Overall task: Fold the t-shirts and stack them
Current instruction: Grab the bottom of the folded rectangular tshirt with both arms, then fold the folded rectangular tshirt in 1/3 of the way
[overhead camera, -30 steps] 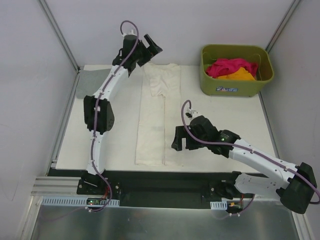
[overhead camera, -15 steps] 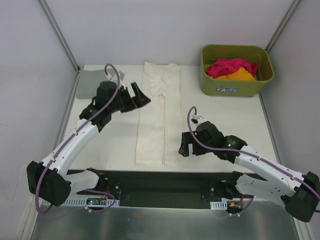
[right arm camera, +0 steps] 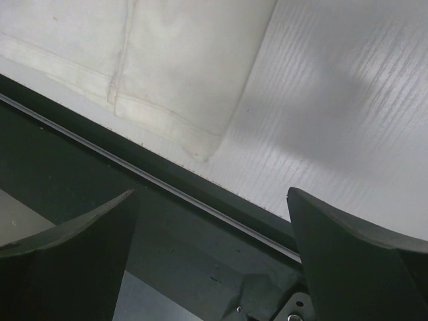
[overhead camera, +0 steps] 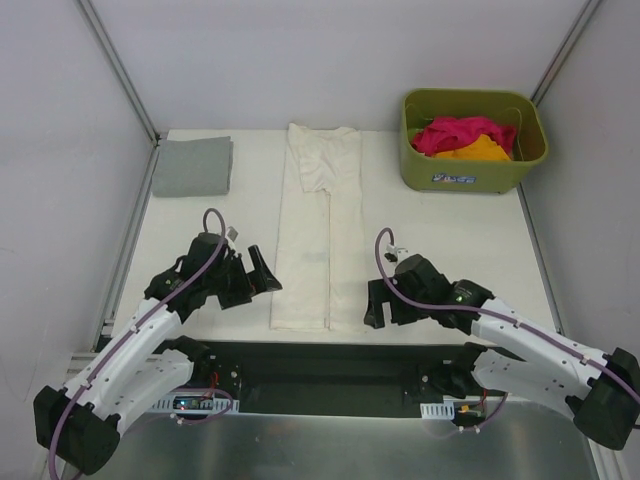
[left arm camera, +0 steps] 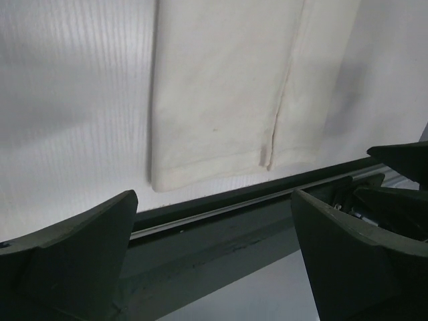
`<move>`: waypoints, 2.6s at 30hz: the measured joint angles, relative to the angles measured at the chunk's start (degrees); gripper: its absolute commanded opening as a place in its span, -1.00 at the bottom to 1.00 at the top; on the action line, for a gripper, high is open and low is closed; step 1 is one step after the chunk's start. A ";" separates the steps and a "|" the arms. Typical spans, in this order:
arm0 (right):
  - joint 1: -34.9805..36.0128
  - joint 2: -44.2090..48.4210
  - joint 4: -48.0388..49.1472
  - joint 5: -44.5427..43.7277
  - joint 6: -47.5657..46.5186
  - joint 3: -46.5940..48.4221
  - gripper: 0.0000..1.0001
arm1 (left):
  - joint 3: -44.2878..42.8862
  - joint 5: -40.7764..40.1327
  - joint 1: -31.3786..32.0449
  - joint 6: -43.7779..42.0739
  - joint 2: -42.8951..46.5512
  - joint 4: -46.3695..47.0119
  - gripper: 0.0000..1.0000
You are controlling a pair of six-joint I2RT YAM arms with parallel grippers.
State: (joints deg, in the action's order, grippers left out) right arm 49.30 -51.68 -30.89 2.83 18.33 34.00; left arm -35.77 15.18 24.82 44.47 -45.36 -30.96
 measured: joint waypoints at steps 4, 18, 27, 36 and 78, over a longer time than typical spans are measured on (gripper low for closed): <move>0.00 1.57 -0.11 1.33 -0.59 -0.48 0.93 | 3.08 0.63 0.00 1.14 2.14 -3.50 0.94; 0.00 -2.05 0.15 8.33 -2.82 -2.43 0.88 | 9.51 3.89 0.00 2.51 -1.64 -5.38 0.40; 0.00 -12.90 5.46 12.46 -2.89 -2.12 0.53 | 10.32 7.28 0.50 2.86 -10.47 2.78 0.04; 0.00 -20.31 11.17 13.07 -1.86 -1.20 -0.02 | 10.38 8.61 4.11 3.61 -19.96 9.35 -0.72; -1.14 -15.26 3.17 3.41 -1.49 15.41 -0.99 | -3.56 7.17 5.38 4.17 -12.02 5.75 -1.00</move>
State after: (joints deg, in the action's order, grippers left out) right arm 48.16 -66.94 -27.73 6.24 16.84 49.41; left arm -39.33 22.35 30.20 48.64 -57.39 -25.21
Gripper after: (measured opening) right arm 0.029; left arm 0.010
